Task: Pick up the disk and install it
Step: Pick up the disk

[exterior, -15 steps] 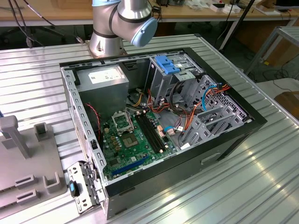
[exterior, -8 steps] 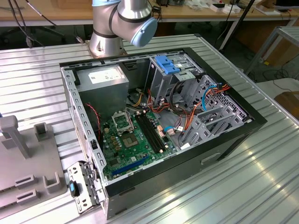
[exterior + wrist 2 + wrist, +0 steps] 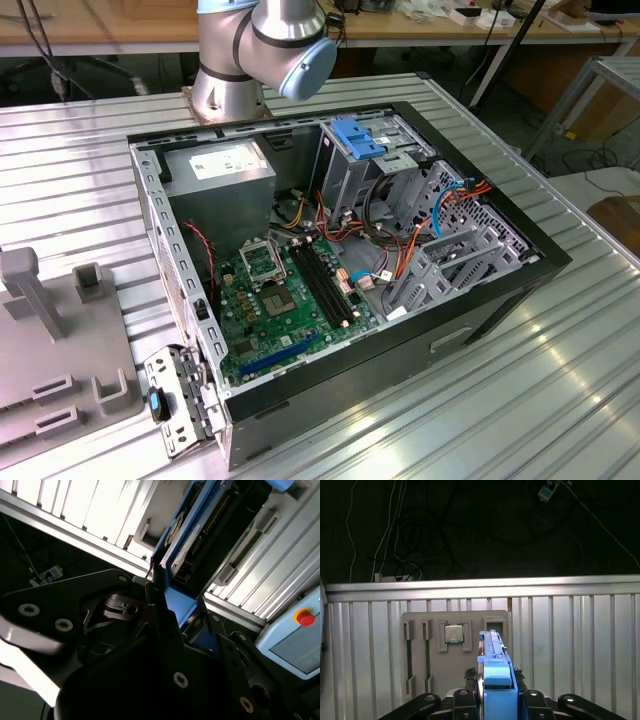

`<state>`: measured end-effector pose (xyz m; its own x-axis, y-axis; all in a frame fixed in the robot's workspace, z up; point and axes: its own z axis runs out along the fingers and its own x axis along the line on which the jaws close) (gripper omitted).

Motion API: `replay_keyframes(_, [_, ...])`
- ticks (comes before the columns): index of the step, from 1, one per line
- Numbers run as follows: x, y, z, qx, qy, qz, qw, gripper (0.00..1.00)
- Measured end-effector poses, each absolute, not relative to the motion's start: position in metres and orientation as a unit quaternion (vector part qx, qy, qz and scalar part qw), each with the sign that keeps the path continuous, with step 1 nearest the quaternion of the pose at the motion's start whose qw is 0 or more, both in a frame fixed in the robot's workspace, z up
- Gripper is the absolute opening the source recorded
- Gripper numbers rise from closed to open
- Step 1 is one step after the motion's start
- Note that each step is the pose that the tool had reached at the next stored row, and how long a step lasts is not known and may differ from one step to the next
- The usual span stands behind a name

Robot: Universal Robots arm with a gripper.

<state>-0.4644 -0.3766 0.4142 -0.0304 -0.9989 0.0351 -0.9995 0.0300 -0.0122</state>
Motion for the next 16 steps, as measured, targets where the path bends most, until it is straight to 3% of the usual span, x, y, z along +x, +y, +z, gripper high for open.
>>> replay_keyframes(16, [-0.464,-0.377,0.502,0.696,-0.717,0.021,0.013,0.37])
